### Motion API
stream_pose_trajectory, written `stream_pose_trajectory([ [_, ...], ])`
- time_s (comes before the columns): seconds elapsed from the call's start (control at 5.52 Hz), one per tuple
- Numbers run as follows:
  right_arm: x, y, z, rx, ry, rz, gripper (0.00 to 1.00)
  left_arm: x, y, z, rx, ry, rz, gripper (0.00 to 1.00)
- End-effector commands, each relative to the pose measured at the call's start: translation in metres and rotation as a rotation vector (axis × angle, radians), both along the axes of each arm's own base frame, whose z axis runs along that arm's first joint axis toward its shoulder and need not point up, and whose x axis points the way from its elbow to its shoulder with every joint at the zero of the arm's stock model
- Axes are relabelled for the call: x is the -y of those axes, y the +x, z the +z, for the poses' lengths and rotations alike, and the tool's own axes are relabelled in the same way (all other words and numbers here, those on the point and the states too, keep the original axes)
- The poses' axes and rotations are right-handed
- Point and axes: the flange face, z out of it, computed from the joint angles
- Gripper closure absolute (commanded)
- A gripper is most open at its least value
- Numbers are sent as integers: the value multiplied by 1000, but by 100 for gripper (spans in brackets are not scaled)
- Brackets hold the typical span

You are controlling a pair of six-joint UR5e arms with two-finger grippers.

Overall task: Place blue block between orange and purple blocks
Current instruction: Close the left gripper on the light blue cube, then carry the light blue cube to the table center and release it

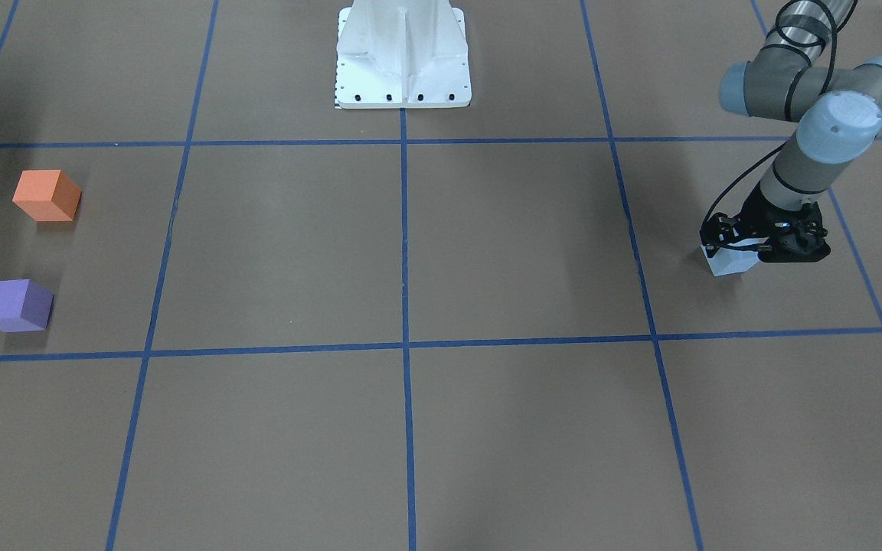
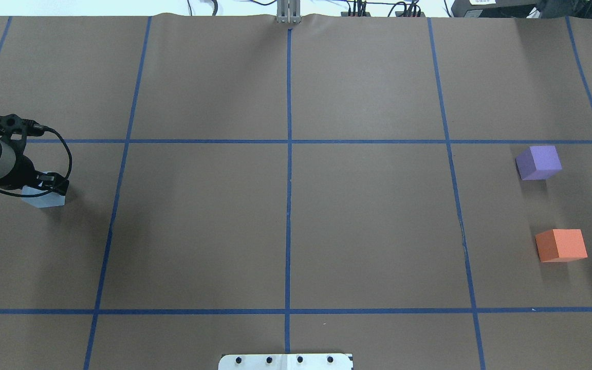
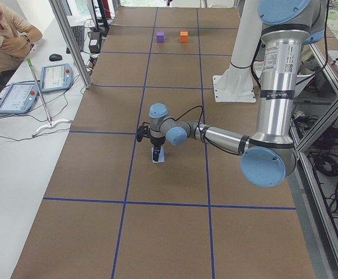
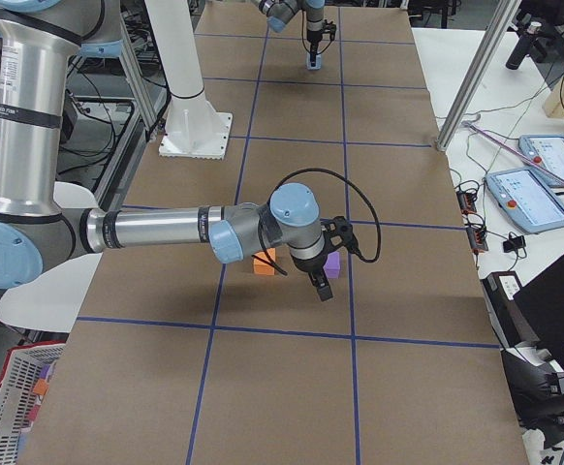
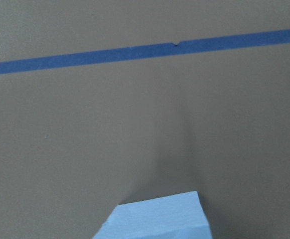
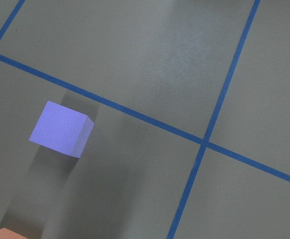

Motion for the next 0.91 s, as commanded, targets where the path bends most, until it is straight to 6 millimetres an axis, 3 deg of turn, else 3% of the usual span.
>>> stream_pose_trajectory([
  [0.0, 0, 0, 0, 0, -1, 1, 0, -1, -1, -18, -23, 26, 10, 83],
  [0.18, 0, -1, 0, 0, -2, 0, 0, -7, -4, -59, -53, 28, 22, 84],
  [0.36, 0, 0, 0, 2, -1, 1, 0, 9, 9, -143, -46, 16, 17, 84],
  [0.54, 0, -1, 0, 2, -1, -1, 0, 40, 38, -239, -58, 12, 10, 82],
  [0.72, 0, -1, 0, 2, -2, 0, 0, 48, 74, -302, -79, 11, 35, 82],
])
